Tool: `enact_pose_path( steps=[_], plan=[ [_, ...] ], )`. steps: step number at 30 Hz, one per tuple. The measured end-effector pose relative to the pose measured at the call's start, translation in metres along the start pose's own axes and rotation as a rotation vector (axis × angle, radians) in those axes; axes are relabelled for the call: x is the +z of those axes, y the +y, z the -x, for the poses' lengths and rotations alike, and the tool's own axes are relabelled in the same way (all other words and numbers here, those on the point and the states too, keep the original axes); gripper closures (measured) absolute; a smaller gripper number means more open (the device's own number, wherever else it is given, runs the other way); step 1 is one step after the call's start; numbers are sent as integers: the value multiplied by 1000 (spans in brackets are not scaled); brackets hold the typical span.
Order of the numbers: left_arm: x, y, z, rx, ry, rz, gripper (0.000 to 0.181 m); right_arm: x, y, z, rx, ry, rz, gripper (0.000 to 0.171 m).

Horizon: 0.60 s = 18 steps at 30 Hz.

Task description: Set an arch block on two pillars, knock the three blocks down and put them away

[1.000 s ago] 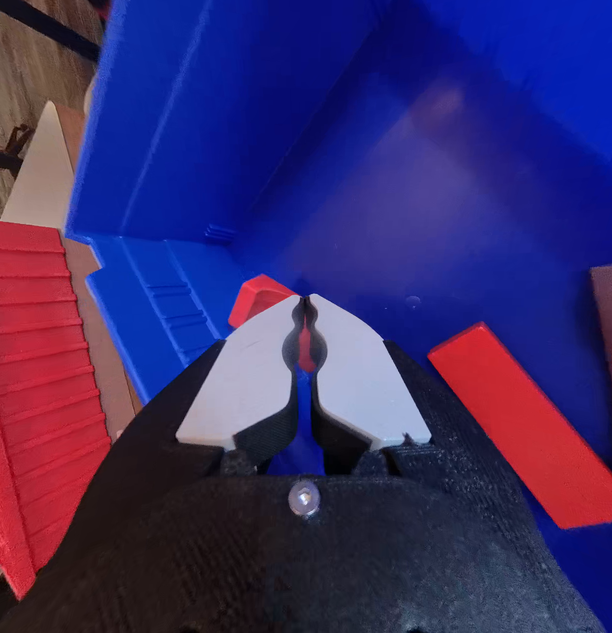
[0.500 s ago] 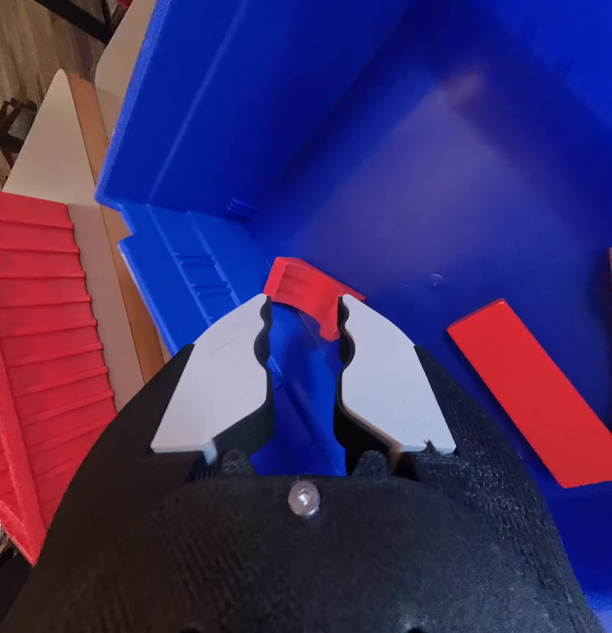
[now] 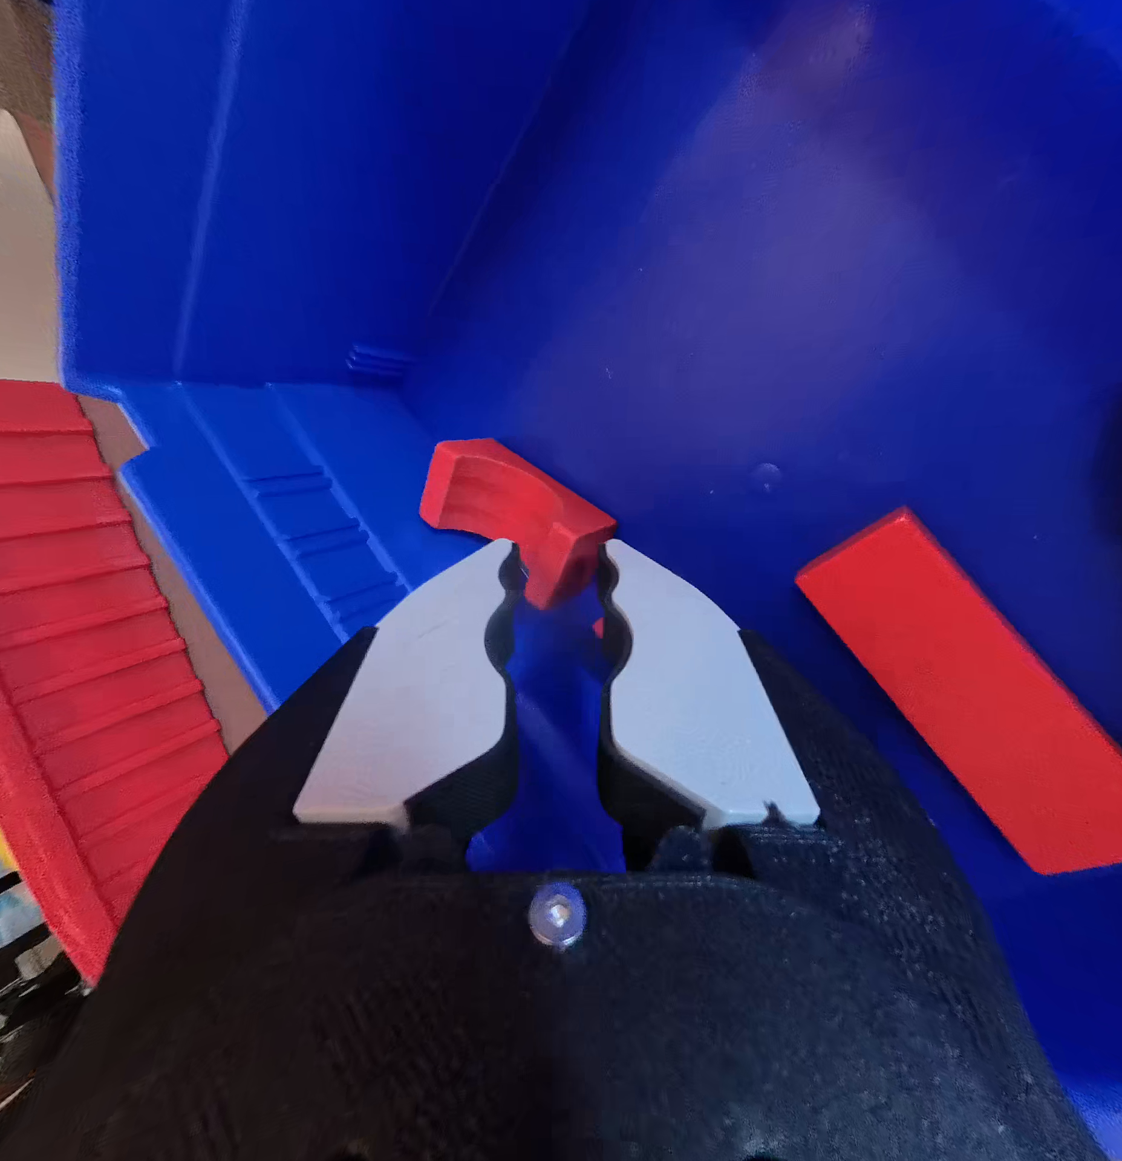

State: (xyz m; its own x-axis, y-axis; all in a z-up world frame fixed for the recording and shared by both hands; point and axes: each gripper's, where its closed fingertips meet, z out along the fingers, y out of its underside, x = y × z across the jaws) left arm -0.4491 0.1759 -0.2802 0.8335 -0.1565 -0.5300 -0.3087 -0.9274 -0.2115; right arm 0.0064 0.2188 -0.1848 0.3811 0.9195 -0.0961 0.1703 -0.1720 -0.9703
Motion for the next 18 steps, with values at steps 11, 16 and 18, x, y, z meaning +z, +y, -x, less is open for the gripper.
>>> enact_pose_path(
  steps=[11,16,18],
  plan=[
    [20,10,-3,20,5,90,159,1,3,1,18,-14,11,134],
    [5,2,-9,34,55,8,163,1,5,0,38,-20,11,134],
    [-10,-6,-8,14,79,-61,163,0,3,1,32,-17,5,134]
  ],
)
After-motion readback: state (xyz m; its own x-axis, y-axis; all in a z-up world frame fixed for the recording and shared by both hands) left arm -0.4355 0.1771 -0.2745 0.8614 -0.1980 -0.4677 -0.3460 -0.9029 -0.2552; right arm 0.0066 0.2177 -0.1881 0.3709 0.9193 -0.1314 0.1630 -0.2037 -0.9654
